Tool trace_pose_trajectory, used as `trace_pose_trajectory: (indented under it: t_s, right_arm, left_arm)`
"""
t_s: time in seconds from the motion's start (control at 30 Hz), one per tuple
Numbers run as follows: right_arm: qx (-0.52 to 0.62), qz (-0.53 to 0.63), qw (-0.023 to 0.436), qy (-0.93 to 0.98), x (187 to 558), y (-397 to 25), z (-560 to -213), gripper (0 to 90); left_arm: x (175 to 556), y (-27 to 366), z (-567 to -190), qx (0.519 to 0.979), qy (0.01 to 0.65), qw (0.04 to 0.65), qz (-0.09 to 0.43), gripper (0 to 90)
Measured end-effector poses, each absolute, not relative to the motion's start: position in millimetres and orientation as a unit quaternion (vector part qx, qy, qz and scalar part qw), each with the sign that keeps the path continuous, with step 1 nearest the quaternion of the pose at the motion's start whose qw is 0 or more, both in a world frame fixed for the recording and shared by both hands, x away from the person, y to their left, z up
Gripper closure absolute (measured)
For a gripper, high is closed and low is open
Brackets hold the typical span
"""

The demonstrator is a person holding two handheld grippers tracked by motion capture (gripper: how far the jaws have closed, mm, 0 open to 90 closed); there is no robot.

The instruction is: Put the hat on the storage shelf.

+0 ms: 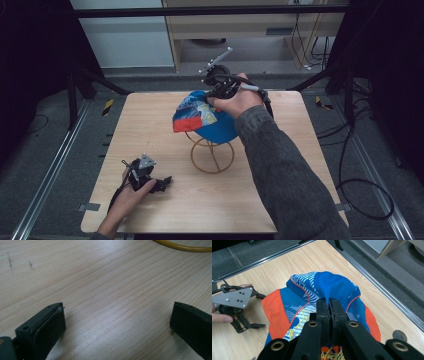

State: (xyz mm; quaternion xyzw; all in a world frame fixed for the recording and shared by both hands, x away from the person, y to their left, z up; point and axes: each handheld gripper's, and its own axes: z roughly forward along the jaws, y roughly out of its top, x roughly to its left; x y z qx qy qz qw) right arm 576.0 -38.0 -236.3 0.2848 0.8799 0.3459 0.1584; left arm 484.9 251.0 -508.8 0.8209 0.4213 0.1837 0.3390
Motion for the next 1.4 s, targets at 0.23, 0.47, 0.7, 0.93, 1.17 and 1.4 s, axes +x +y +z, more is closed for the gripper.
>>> trace_pose_trajectory:
  t_s: [0.23,0.47,0.7,0.93,1.17,1.4]
  right_arm:
    - [0.286,0.348,0.158,0.879,576,-39,-238,79.5]
    - [0.288,0.348,0.156,0.879,573,-39,-238,68.9]
    - [0.293,0.356,0.157,0.874,569,-41,-237,59.1]
    - [0.303,0.365,0.163,0.865,565,-42,-234,46.1]
    - [0.31,0.372,0.174,0.858,560,-45,-230,36.3]
    - [0.315,0.377,0.176,0.853,556,-49,-227,28.9]
  left_arm:
    - [485,251,-509,0.821,0.421,0.339,0.184,0.0]
    - [485,251,-509,0.821,0.421,0.339,0.183,0.0]
    - [485,251,-509,0.821,0.421,0.339,0.183,0.0]
    - [485,251,-509,0.821,0.421,0.339,0.183,0.0]
    - [485,251,-509,0.821,0.421,0.339,0.184,0.0]
    - [484,251,-509,0.822,0.42,0.338,0.183,0.0]
